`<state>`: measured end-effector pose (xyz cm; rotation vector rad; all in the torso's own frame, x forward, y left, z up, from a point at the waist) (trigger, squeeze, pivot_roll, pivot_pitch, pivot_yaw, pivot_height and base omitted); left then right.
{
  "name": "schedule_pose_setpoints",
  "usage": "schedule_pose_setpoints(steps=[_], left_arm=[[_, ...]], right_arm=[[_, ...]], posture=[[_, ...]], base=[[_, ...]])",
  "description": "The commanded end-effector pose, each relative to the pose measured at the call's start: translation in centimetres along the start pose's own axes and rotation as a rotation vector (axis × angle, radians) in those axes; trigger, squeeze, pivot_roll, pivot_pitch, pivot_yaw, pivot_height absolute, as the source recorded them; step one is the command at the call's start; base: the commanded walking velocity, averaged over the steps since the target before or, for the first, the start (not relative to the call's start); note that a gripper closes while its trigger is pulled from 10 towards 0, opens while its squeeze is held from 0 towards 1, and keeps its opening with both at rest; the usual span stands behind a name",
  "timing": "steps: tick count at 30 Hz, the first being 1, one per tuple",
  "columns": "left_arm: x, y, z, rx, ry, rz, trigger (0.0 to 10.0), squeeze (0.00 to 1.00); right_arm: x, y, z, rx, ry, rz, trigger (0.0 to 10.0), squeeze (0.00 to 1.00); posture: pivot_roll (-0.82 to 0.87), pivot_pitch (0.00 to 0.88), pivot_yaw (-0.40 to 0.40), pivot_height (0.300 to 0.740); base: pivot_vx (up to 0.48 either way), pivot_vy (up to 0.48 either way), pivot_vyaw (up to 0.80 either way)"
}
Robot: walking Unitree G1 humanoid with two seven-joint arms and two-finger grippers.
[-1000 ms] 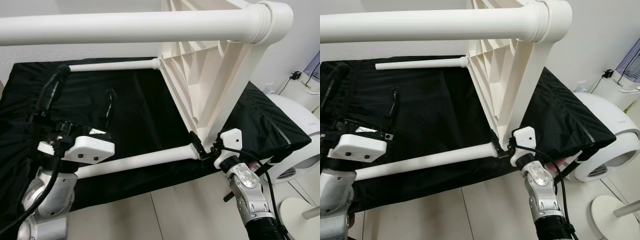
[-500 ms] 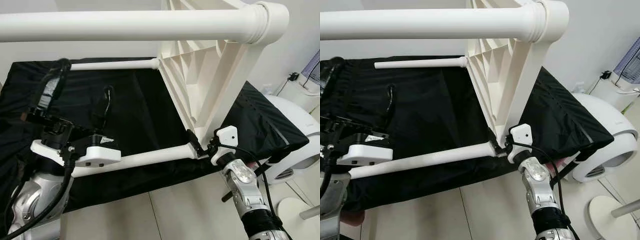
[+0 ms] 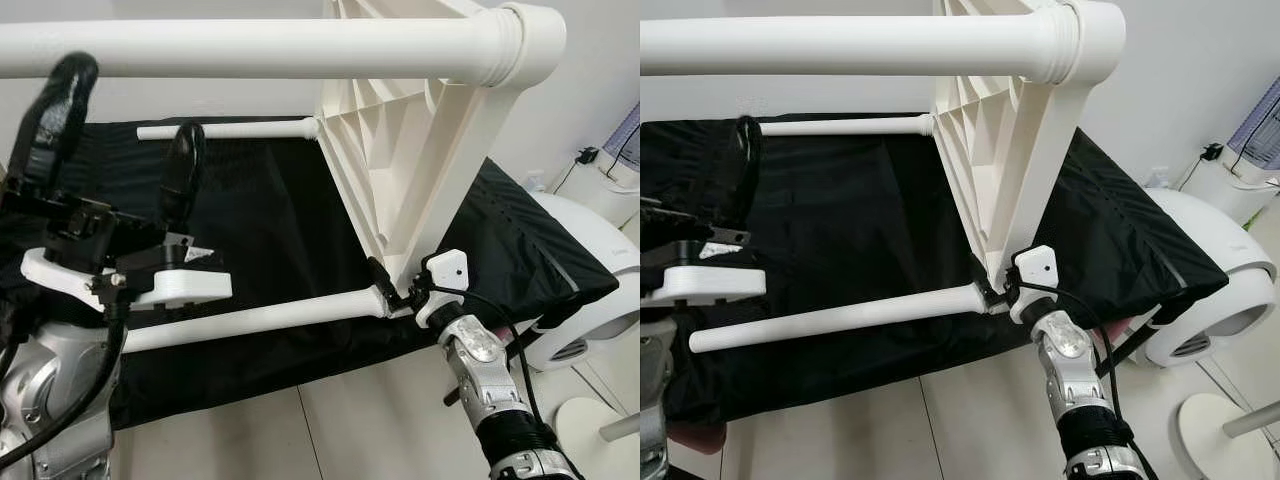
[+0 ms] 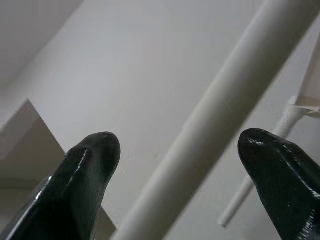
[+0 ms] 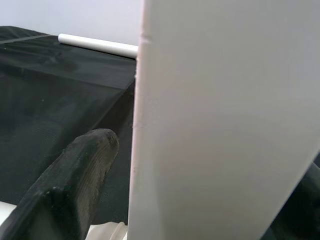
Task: Building children table
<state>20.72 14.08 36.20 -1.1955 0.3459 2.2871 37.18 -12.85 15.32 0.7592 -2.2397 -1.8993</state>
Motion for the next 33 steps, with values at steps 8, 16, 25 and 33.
schedule_pose_setpoints(steps=[8,16,25,33], left_arm=[[-0.8,-0.3,0.6,-0.035,0.108,-0.003,10.0,0.0],[-2.7,-0.5,-2.7,-0.017,-0.011,-0.015,10.0,0.0],[-4.2,-1.2,-3.9,-0.043,-0.04,0.005,10.0,0.0],[-6.0,-2.0,-4.2,-0.073,-0.04,-0.005,10.0,0.0]], right_arm=[[-0.5,0.0,1.0,0.002,0.03,-0.008,10.0,0.0],[0.0,-0.1,0.5,0.0,-0.018,-0.015,10.0,0.0],[0.2,-0.3,0.4,-0.004,-0.047,-0.015,10.0,0.0],[0.2,-0.2,0.5,-0.007,-0.058,-0.02,10.0,0.0]], posture=[[0.11,0.085,-0.055,0.74],[0.09,0.087,-0.015,0.74],[0.08,0.089,0.009,0.74],[0.08,0.099,0.026,0.74]], base=[[0.0,0.0,0.0],[0.0,0.0,0.0],[0.0,0.0,0.0],[0.0,0.0,0.0]])
Point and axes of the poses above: a point about 5 cm out from each wrist's last joint towards the gripper, its own x axis pointing back from the gripper into the wrist, its own y axis along the axis of the wrist's last joint, z = x × y, the point moved 5 cm from there along -x, pointing out of the wrist towards the gripper, and after that the axes turned 2 degrees about x, right-handed, at the moved point
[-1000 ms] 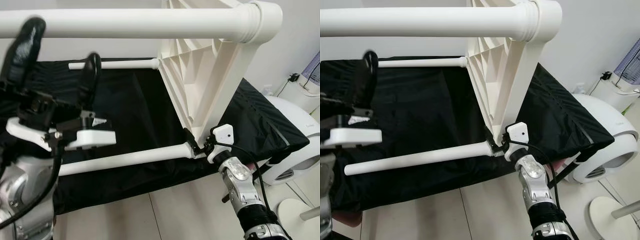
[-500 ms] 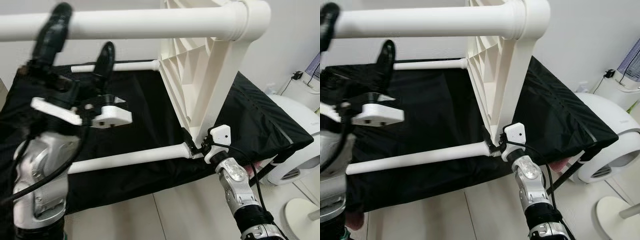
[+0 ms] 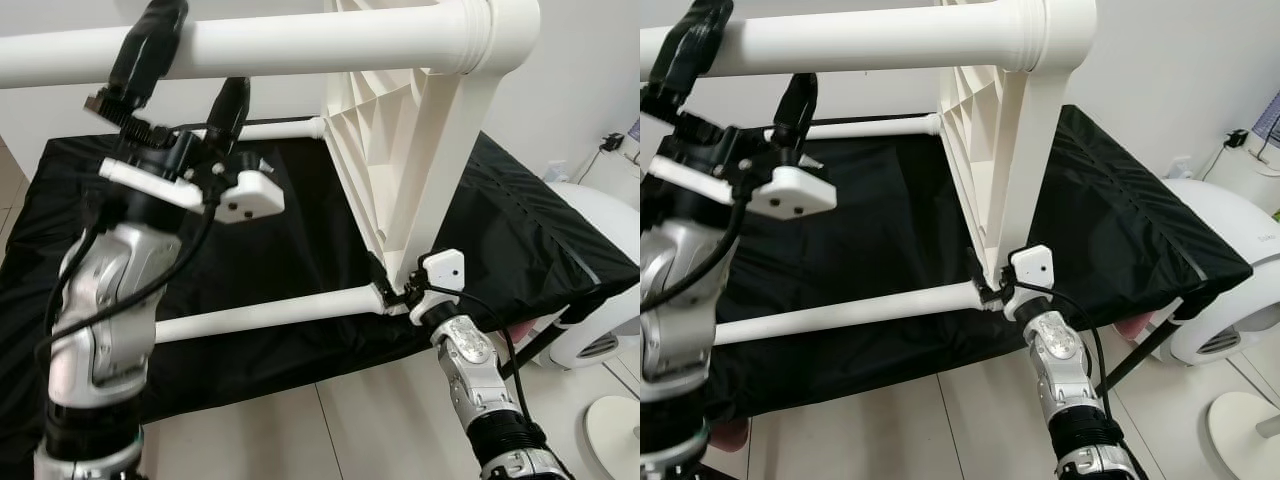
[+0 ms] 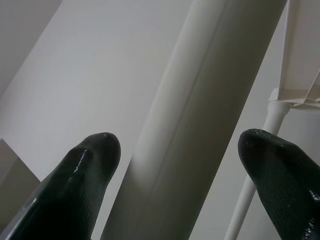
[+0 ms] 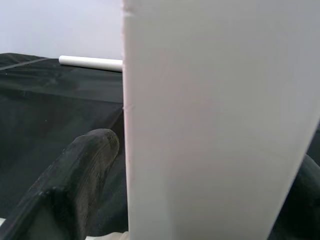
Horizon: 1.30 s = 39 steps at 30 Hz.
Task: Building children table
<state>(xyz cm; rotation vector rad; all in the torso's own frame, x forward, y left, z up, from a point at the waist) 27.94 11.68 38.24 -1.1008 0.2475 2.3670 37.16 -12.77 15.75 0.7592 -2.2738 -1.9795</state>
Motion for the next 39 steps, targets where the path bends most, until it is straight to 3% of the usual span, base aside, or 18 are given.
schedule_pose_setpoints(steps=[1,21,22,23,31,32,39], left_arm=[[-0.4,-0.2,0.6,-0.032,0.057,-0.005,10.0,0.0],[-2.3,-0.7,1.5,-0.083,0.021,-0.041,10.0,0.0],[-2.3,-0.7,1.6,-0.082,0.022,-0.04,6.7,0.0],[-2.2,-0.7,1.5,-0.071,0.015,-0.045,0.4,0.0],[-2.0,-1.0,1.1,-0.062,-0.013,-0.036,0.0,0.0],[-1.6,-0.9,0.3,-0.045,-0.056,-0.036,0.0,0.0],[-1.1,-1.5,-0.5,-0.029,-0.099,-0.001,0.0,0.0]], right_arm=[[0.4,-0.7,0.5,-0.001,0.007,0.023,10.0,0.0],[1.9,-1.7,1.2,-0.063,-0.06,0.046,10.0,0.0],[2.0,-1.7,1.3,-0.063,-0.061,0.047,10.0,0.0],[2.0,-1.7,1.3,-0.064,-0.063,0.047,10.0,0.0],[1.8,-1.5,1.1,-0.068,-0.074,0.044,10.0,0.0],[1.5,-1.0,1.0,-0.084,-0.085,0.03,10.0,0.0],[1.3,0.3,1.2,-0.157,-0.106,-0.017,10.0,0.0]], posture=[[0.08,0.099,0.026,0.74],[0.09,0.093,0.068,0.74],[0.09,0.093,0.068,0.74],[0.09,0.092,0.067,0.74],[0.08,0.088,0.059,0.74],[0.08,0.084,0.052,0.74],[0.07,0.081,0.047,0.74]], base=[[0.0,0.0,0.0],[0.0,0.0,0.0],[0.0,0.0,0.0],[0.0,0.0,0.0],[0.0,0.0,0.0],[0.0,0.0,0.0],[0.0,0.0,0.0]])
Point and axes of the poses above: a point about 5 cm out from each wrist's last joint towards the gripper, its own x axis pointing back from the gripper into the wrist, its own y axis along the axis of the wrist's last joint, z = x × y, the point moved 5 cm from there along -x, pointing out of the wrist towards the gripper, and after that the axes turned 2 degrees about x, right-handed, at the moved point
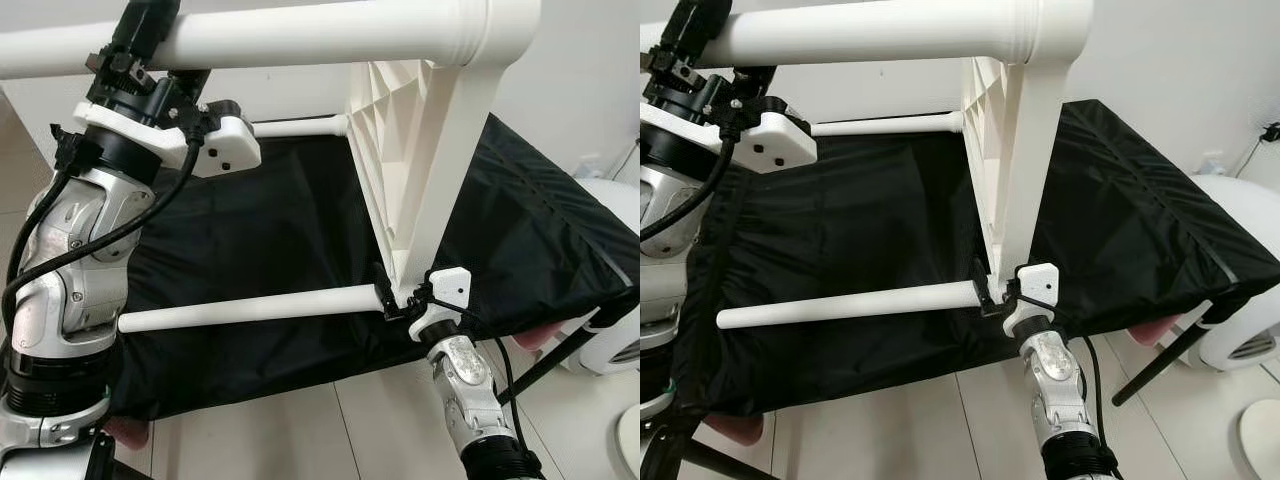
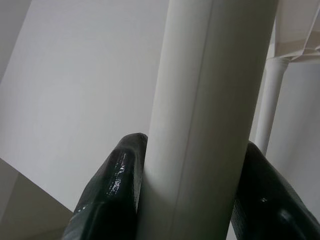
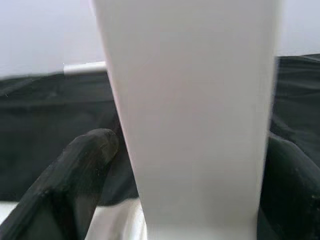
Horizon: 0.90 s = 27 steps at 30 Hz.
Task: Building children table
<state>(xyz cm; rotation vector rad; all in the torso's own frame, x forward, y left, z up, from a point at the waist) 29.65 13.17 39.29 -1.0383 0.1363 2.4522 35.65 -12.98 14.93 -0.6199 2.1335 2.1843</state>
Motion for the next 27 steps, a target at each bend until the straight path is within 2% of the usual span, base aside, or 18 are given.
schedule_pose_setpoints(steps=[1,3,8,9,11,12,14,15,16,19,23,27], left_arm=[[0.0,0.7,-0.6,0.05,-0.016,-0.023,0.0,0.0],[0.2,0.1,-0.8,0.079,-0.024,0.018,0.0,0.0],[0.3,-0.8,-0.7,0.145,-0.016,0.072,0.0,0.0],[0.3,-1.5,-0.4,0.169,0.003,0.111,4.7,0.0],[0.3,-1.5,-0.4,0.169,0.003,0.111,4.7,0.0],[0.5,-2.4,-0.3,0.207,0.016,0.16,10.0,0.0],[0.5,-2.4,-0.3,0.207,0.016,0.16,10.0,0.0],[0.6,-3.1,-0.1,0.221,0.026,0.193,10.0,0.0],[0.8,-4.5,0.2,0.279,0.05,0.265,10.0,0.0],[1.0,-5.4,0.3,0.32,0.064,0.31,10.0,0.0],[2.7,-8.7,-0.3,0.396,0.073,0.47,10.0,0.0],[3.2,-9.5,0.3,0.402,0.097,0.502,10.0,0.0]], right_arm=[[-0.2,0.5,0.9,-0.017,0.026,-0.018,10.0,0.0],[0.9,1.1,2.2,-0.041,0.045,-0.043,10.0,0.0],[2.2,1.2,2.7,-0.042,0.05,-0.043,10.0,0.0],[2.7,1.2,2.7,-0.041,0.044,-0.038,10.0,0.0],[2.7,1.2,2.7,-0.041,0.044,-0.038,10.0,0.0],[3.4,0.9,2.4,-0.041,0.031,-0.027,10.0,0.0],[3.4,0.9,2.4,-0.041,0.031,-0.027,10.0,0.0],[3.9,0.7,2.0,-0.038,0.013,-0.016,10.0,0.0],[4.6,0.3,1.5,-0.039,-0.01,-0.002,10.0,0.0],[5.0,0.1,1.1,-0.04,-0.025,0.007,10.0,0.0],[7.4,-1.2,0.0,-0.019,-0.08,0.074,10.0,0.0],[8.3,-1.9,-0.5,-0.02,-0.102,0.108,10.0,0.0]], posture=[[0.07,0.081,0.047,0.74],[0.07,0.082,0.045,0.74],[0.06,0.083,0.046,0.74],[0.05,0.083,0.049,0.74],[0.05,0.083,0.049,0.74],[0.04,0.064,0.053,0.74],[0.04,0.064,0.053,0.74],[0.03,0.053,0.051,0.74],[0.03,0.041,0.053,0.74],[0.03,0.041,0.053,0.74],[0.01,0.023,0.052,0.74],[0.0,0.015,0.052,0.74]], base=[[0.0,0.0,0.0],[0.0,0.0,0.0],[0.0,0.0,0.0],[0.0,0.0,0.0],[0.0,0.0,0.0],[0.0,0.0,0.0],[0.0,0.0,0.0],[0.0,0.0,0.0],[0.0,0.0,0.0],[0.0,0.0,0.0],[0.0,0.0,0.0],[0.0,0.0,0.0]])
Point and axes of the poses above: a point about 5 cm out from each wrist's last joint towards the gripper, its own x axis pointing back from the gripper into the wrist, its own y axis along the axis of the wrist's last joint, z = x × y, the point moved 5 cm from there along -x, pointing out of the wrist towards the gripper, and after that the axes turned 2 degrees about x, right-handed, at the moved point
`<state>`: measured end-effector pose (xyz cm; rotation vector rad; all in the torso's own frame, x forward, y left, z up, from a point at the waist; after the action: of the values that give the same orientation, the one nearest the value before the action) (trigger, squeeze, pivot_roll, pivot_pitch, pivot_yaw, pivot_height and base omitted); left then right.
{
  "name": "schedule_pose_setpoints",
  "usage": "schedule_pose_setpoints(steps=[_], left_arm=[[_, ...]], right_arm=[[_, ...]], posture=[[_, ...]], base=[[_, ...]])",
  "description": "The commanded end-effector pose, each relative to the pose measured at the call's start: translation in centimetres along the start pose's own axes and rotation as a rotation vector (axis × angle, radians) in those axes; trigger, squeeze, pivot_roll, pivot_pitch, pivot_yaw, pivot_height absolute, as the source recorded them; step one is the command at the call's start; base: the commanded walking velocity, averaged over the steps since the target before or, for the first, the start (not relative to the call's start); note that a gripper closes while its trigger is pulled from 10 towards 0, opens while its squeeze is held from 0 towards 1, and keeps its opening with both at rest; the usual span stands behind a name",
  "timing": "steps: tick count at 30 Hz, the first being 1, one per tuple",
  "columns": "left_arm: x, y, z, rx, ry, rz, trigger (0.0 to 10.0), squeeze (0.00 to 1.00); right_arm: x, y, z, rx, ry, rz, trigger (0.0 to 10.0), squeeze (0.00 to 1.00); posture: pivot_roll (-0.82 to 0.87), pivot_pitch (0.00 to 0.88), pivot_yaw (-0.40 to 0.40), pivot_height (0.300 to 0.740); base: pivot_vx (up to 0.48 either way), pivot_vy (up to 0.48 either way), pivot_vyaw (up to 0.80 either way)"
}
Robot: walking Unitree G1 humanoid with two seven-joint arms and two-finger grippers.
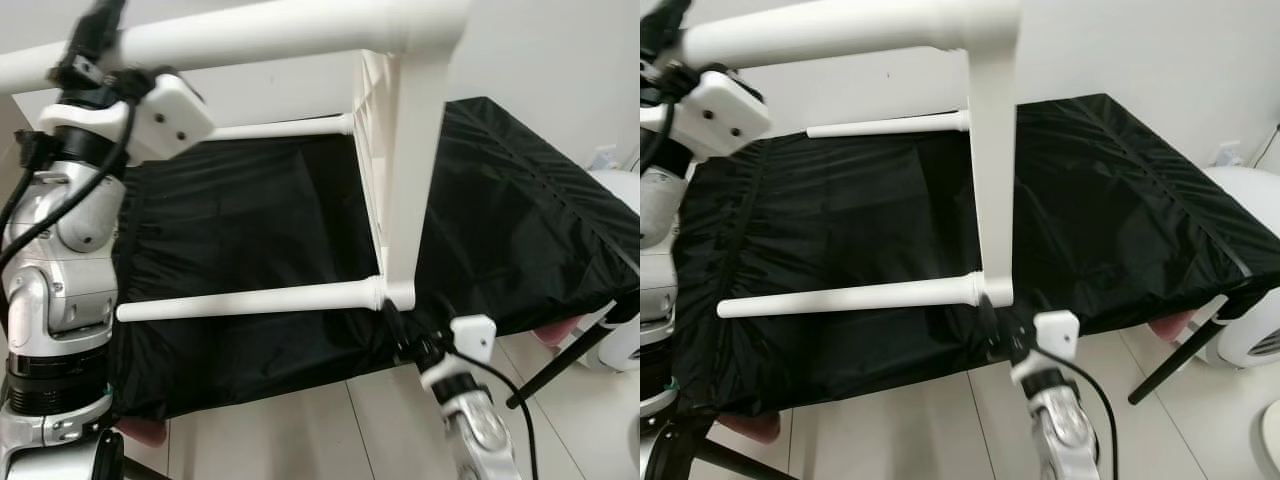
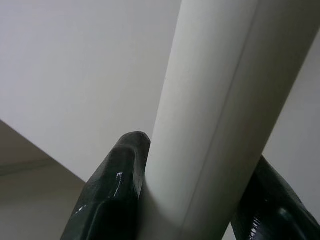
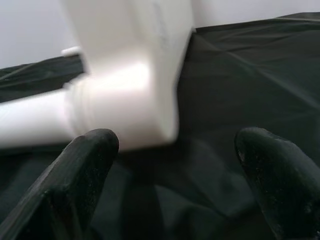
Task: Building children table
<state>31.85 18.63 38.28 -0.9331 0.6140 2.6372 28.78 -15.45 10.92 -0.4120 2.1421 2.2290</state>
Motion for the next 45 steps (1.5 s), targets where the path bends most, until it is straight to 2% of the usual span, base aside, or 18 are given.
schedule_pose_setpoints(steps=[1,6,7,10,13,14,16,19,20,23,27,30,31,35,37,39,42,45], left_arm=[[0.6,-3.8,1.8,0.18,0.118,0.172,10.0,0.0],[0.1,-3.9,3.1,0.213,0.164,0.177,10.0,0.0],[-0.5,-3.9,3.7,0.279,0.186,0.187,10.0,0.0],[-0.7,-4.0,3.9,0.305,0.194,0.193,10.0,0.0],[-1.2,-3.8,4.2,0.295,0.2,0.178,10.0,0.0],[-1.2,-3.8,4.2,0.295,0.2,0.178,10.0,0.0],[-1.4,-3.3,4.2,0.288,0.197,0.159,10.0,0.0],[-1.5,-3.2,4.1,0.284,0.195,0.152,10.0,0.0],[-1.5,-3.0,4.1,0.282,0.193,0.147,10.0,0.0],[-1.6,-2.8,4.0,0.286,0.189,0.143,10.0,0.0],[-1.6,-2.7,3.9,0.294,0.184,0.147,10.0,0.0],[-1.9,-2.8,3.0,0.335,0.126,0.164,10.0,0.0],[-1.9,-2.8,3.0,0.335,0.126,0.164,10.0,0.0],[-2.2,-2.4,1.8,0.345,0.048,0.151,10.0,0.0],[-2.2,-2.4,1.8,0.345,0.048,0.151,10.0,0.0],[-2.6,-2.2,1.1,0.34,-0.017,0.138,10.0,0.0],[-2.8,-2.2,1.0,0.338,-0.037,0.135,10.0,0.0],[-3.2,-2.1,1.0,0.38,-0.07,0.134,10.0,0.0]], right_arm=[[0.2,-0.2,0.0,-0.005,-0.005,0.013,10.0,0.0],[0.1,-1.0,-0.5,-0.02,-0.022,0.043,10.0,0.0],[-1.1,-0.9,-0.5,-0.039,-0.014,0.028,10.0,0.0],[-2.0,-0.6,-0.1,-0.046,0.002,0.013,10.0,0.0],[-4.5,0.2,1.9,-0.127,0.093,-0.014,10.0,0.0],[-4.5,0.2,1.9,-0.127,0.093,-0.014,10.0,0.0],[-5.9,0.4,4.2,-0.2,0.21,-0.007,10.0,0.0],[-6.2,0.4,4.9,-0.213,0.249,-0.001,10.0,0.0],[-6.4,0.4,6.0,-0.232,0.316,0.011,10.0,0.0],[-6.7,0.4,7.2,-0.246,0.388,0.023,10.0,0.0],[-8.1,1.6,6.7,-0.241,0.347,-0.038,10.0,0.0],[-10.4,7.5,6.6,-0.268,0.329,-0.24,10.0,0.0],[-10.4,7.5,6.6,-0.268,0.329,-0.24,10.0,0.0],[-11.3,15.3,6.7,-0.293,0.401,-0.46,10.0,0.0],[-11.3,15.3,6.7,-0.293,0.401,-0.46,10.0,0.0],[-11.1,19.2,6.6,-0.305,0.46,-0.559,10.0,0.0],[-11.1,20.3,6.5,-0.307,0.475,-0.586,10.0,0.0],[-11.3,23.0,6.0,-0.296,0.492,-0.654,10.0,0.0]], posture=[[0.0,0.015,0.052,0.74],[0.0,0.0,0.054,0.74],[0.0,0.0,0.059,0.74],[0.0,0.0,0.06,0.74],[0.01,0.0,0.062,0.74],[0.01,0.0,0.062,0.74],[0.02,0.0,0.058,0.74],[0.02,0.0,0.057,0.74],[0.02,0.0,0.056,0.74],[0.03,0.0,0.053,0.74],[0.03,0.0,0.052,0.74],[0.03,0.0,0.059,0.74],[0.03,0.0,0.059,0.74],[0.03,0.0,0.069,0.74],[0.03,0.0,0.069,0.74],[0.03,0.0,0.071,0.74],[0.03,0.0,0.071,0.74],[0.03,0.0,0.076,0.74]], base=[[0.0,0.0,0.0],[0.0,0.0,0.0],[0.0,0.0,0.0],[0.0,0.0,0.0],[0.0,0.0,0.0],[0.0,0.0,0.0],[0.0,0.0,0.0],[0.0,0.0,0.0],[0.0,0.0,0.0],[0.0,0.0,0.0],[0.0,0.0,0.0],[0.0,0.0,0.0],[0.0,0.0,0.0],[0.0,0.0,0.0],[0.0,0.0,0.0],[0.0,0.0,0.0],[0.0,0.0,0.0],[0.0,0.0,0.0]])
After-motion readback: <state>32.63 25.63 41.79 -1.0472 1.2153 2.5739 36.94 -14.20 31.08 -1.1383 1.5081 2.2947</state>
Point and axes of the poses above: a point about 5 cm out from each wrist's last joint towards the gripper, its own x axis pointing back from the gripper into the wrist, its own y axis along the axis of the wrist's last joint, z = x × y, the point moved 5 cm from there along -x, pointing out of the wrist towards the gripper, and after that the axes turned 2 degrees about x, right-handed, at the moved point
